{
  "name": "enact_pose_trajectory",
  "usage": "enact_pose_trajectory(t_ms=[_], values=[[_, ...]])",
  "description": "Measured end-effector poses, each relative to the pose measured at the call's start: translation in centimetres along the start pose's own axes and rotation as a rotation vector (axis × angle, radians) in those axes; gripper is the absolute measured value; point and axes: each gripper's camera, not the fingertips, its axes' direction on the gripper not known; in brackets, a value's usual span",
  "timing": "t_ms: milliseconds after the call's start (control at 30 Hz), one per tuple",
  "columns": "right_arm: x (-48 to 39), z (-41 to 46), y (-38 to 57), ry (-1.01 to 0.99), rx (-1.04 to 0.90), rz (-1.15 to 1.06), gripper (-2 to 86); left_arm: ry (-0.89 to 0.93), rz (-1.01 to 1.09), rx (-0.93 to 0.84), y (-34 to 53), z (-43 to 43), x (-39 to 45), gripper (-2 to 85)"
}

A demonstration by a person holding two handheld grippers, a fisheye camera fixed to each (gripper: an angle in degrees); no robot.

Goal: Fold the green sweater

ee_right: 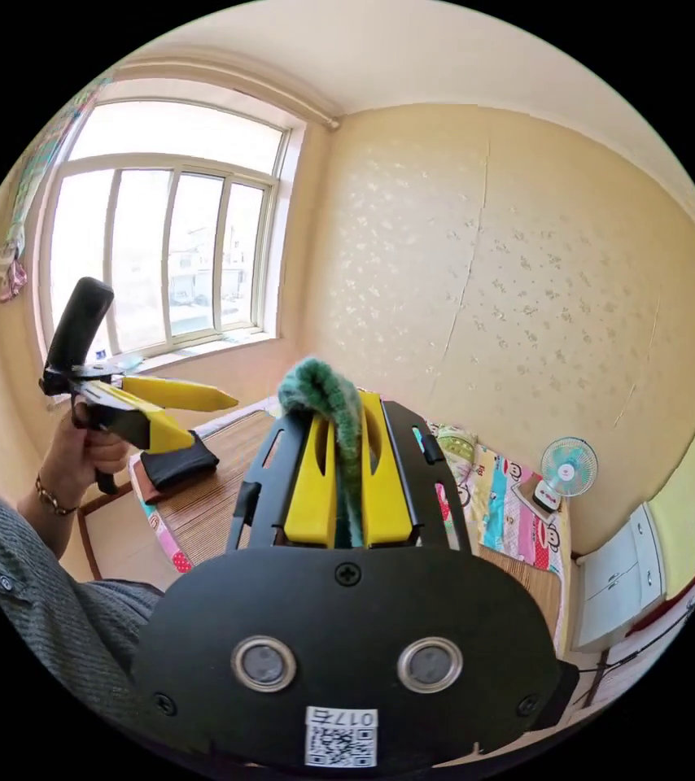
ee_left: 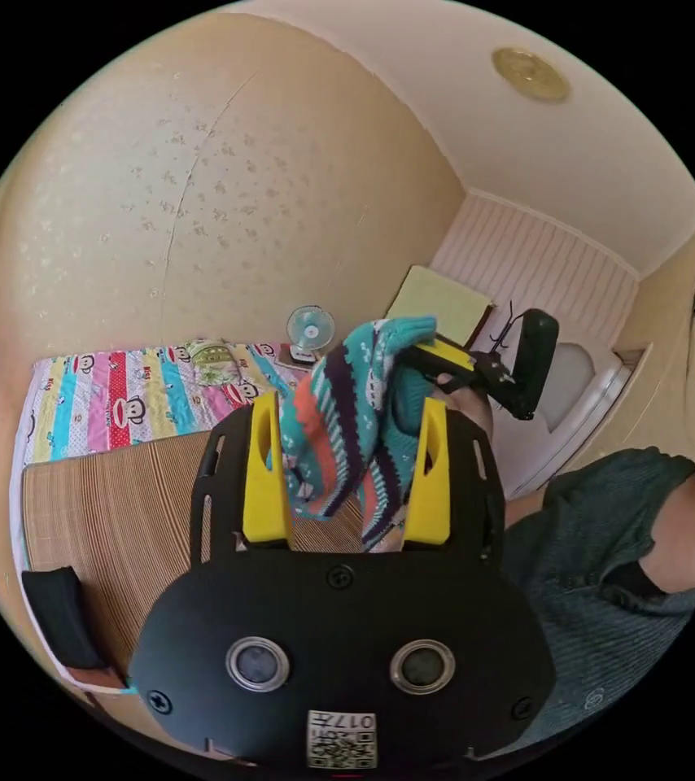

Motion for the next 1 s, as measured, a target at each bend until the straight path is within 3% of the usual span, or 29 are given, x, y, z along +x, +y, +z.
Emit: enact_pose_trajectory(t_ms=[200,267,367,400,467,533,567,733,867,933,1000], values=[[-1.0,-0.2,0.2,0.081,0.021,0.018,5.5,-0.228,0.074,-0.035,0.0,7.4,8.6,19.9],[-0.6,-0.8,0.4,0.054,0.035,0.031,5.5,-0.367,0.093,-0.062,-0.3,9.1,9.7,15.0],[-0.4,-1.7,0.6,-0.021,0.06,0.025,5.6,-0.341,0.161,-0.088,-0.9,10.8,11.3,5.3],[0.2,-2.0,0.7,-0.04,0.069,0.035,5.8,-0.338,0.167,-0.069,-0.9,10.7,11.6,5.0],[1.8,-2.7,1.1,-0.06,0.073,0.057,6.1,-0.261,0.027,0.259,0.0,6.0,10.9,4.2],[3.5,-3.6,2.0,-0.232,0.104,0.004,6.5,-0.136,0.061,0.401,-0.5,2.9,10.5,4.1],[4.5,-4.1,2.7,-0.346,0.129,-0.024,6.7,-0.118,0.117,0.382,-1.9,2.1,11.1,4.0],[6.7,-5.6,6.6,-0.563,0.221,-0.026,7.5,-0.234,0.215,0.396,-5.7,0.0,15.6,3.7],[9.6,-6.4,13.7,-0.703,0.296,0.107,7.1,-0.245,0.226,0.456,-7.2,-3.9,17.2,3.9],[10.1,-5.7,17.0,-0.753,0.266,0.165,8.8,-0.277,0.201,0.487,-7.7,-5.9,17.4,3.9],[9.3,-3.4,19.9,-0.893,0.107,0.223,12.9,-0.313,0.182,0.522,-8.3,-7.8,17.5,3.9]])
